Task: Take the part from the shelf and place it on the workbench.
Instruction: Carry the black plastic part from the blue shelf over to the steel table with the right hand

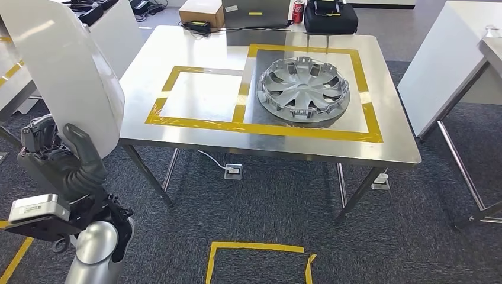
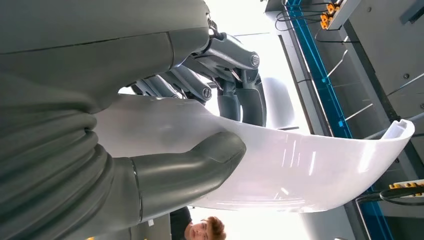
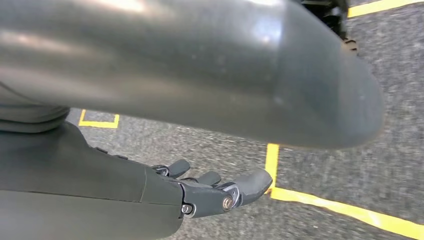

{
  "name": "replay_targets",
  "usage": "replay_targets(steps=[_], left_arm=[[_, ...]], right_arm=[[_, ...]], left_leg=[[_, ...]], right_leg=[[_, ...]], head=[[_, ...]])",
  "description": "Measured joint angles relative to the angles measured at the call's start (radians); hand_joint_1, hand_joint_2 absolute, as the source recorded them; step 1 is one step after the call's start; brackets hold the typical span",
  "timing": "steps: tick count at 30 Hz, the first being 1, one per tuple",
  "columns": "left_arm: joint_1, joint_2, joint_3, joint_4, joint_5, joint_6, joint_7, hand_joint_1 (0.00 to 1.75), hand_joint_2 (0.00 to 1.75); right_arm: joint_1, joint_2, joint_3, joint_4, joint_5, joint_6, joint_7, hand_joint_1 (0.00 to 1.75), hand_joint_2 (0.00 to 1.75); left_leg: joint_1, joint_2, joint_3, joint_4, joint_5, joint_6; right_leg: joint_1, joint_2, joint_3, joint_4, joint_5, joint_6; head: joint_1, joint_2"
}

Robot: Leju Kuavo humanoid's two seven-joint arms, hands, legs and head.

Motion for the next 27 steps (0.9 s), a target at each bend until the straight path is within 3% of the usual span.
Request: replay_targets(steps=[1,5,7,10,11,12,13,14,16,18,20,22,25,26,27], left_arm=[[-0.001,-0.001,-0.004,0.003,-0.003,0.000,0.000,1.75,1.75],[-0.006,-0.013,-0.012,0.010,-0.017,0.000,0.000,1.75,1.75],[-0.013,-0.028,-0.016,0.013,-0.033,0.000,0.000,1.75,1.75],[-0.017,-0.049,-0.021,0.022,-0.048,0.000,0.000,1.75,1.75],[-0.017,-0.054,-0.021,0.026,-0.049,0.000,0.000,1.75,1.75],[-0.018,-0.058,-0.021,0.029,-0.051,0.000,0.000,1.75,1.75],[-0.018,-0.062,-0.021,0.032,-0.052,0.000,0.000,1.75,1.75],[-0.019,-0.065,-0.022,0.034,-0.054,0.000,0.000,1.75,1.75],[-0.022,-0.071,-0.023,0.038,-0.064,0.000,0.000,1.75,1.75],[-0.026,-0.075,-0.023,0.043,-0.078,0.000,0.000,1.75,1.75],[-0.030,-0.077,-0.022,0.048,-0.087,0.000,0.000,1.75,1.75],[-0.035,-0.078,-0.022,0.052,-0.091,0.000,0.000,1.75,1.75],[-0.036,-0.078,-0.022,0.061,-0.092,0.000,0.000,1.75,1.75],[-0.035,-0.078,-0.022,0.064,-0.092,0.000,0.000,1.75,1.75],[-0.035,-0.078,-0.022,0.067,-0.092,0.000,0.000,1.75,1.75]], right_arm=[[-0.002,0.000,0.000,0.000,0.000,0.000,0.001,0.00,0.00],[-0.004,0.001,0.000,0.000,0.003,-0.001,0.005,0.00,0.00],[-0.008,0.001,0.001,0.000,0.006,-0.004,0.008,0.00,0.00],[-0.012,0.001,0.001,0.000,0.012,-0.011,0.015,0.00,0.00],[-0.011,0.001,0.002,0.000,0.015,-0.013,0.016,0.00,0.00],[-0.011,0.000,0.002,0.000,0.017,-0.014,0.017,0.00,0.00],[-0.011,0.000,0.002,0.000,0.018,-0.015,0.016,0.00,0.00],[-0.011,0.000,0.002,0.000,0.018,-0.016,0.016,0.00,0.00],[-0.012,-0.001,0.002,0.000,0.019,-0.018,0.017,0.00,0.00],[-0.012,-0.001,0.002,0.000,0.021,-0.023,0.020,0.00,0.00],[-0.011,-0.001,0.002,0.000,0.023,-0.027,0.023,0.00,0.00],[-0.013,-0.001,0.002,0.000,0.024,-0.027,0.023,0.00,0.00],[-0.014,-0.001,0.003,0.000,0.024,-0.027,0.026,0.00,0.00],[-0.013,-0.001,0.003,0.000,0.024,-0.027,0.027,0.00,0.00],[-0.012,-0.001,0.003,0.000,0.024,-0.027,0.027,0.00,0.00]], left_leg=[[-0.003,0.000,0.012,-0.031,0.008,0.006],[-0.001,-0.001,0.034,-0.050,0.006,0.028],[0.004,0.000,0.048,-0.055,0.001,0.037],[0.004,0.000,0.059,-0.055,-0.013,0.041],[0.005,0.000,0.065,-0.055,-0.019,0.040],[0.005,-0.001,0.072,-0.054,-0.025,0.037],[0.006,-0.001,0.082,-0.054,-0.032,0.034],[0.007,-0.001,0.089,-0.054,-0.040,0.030],[0.006,-0.001,0.099,-0.054,-0.053,0.018],[0.004,-0.001,0.106,-0.050,-0.056,0.005],[0.005,0.000,0.107,-0.031,-0.058,-0.007],[0.006,0.000,0.070,0.042,-0.077,-0.015],[0.007,0.000,-0.045,0.216,-0.147,-0.020],[0.007,0.000,-0.071,0.238,-0.154,-0.020],[0.007,0.000,-0.078,0.224,-0.136,-0.018]], right_leg=[[0.000,0.000,0.002,0.000,-0.005,0.005],[0.001,-0.001,-0.001,0.028,-0.009,0.028],[-0.003,-0.002,-0.047,0.110,-0.035,0.039],[-0.011,-0.003,-0.162,0.274,-0.099,0.054],[-0.013,-0.003,-0.181,0.283,-0.093,0.057],[-0.016,-0.003,-0.180,0.256,-0.063,0.059],[-0.018,-0.003,-0.162,0.195,-0.017,0.060],[-0.019,-0.004,-0.136,0.124,0.028,0.059],[-0.015,-0.006,-0.099,0.024,0.057,0.049],[-0.010,-0.008,-0.091,0.006,0.047,0.033],[-0.012,-0.006,-0.074,0.001,0.056,0.018],[-0.015,-0.005,-0.055,-0.003,0.050,0.005],[-0.013,-0.005,-0.036,-0.003,0.032,-0.005],[-0.012,-0.004,-0.029,-0.003,0.026,-0.005],[-0.011,-0.003,-0.020,-0.003,0.018,-0.005]], head=[[0.000,0.000],[0.001,0.000],[0.003,0.000],[0.004,0.000],[0.004,0.000],[0.004,0.000],[0.004,0.000],[0.004,0.000],[0.005,0.000],[0.005,0.000],[0.004,0.000],[0.002,0.000],[0.000,0.000],[0.000,0.000],[0.000,0.000]])
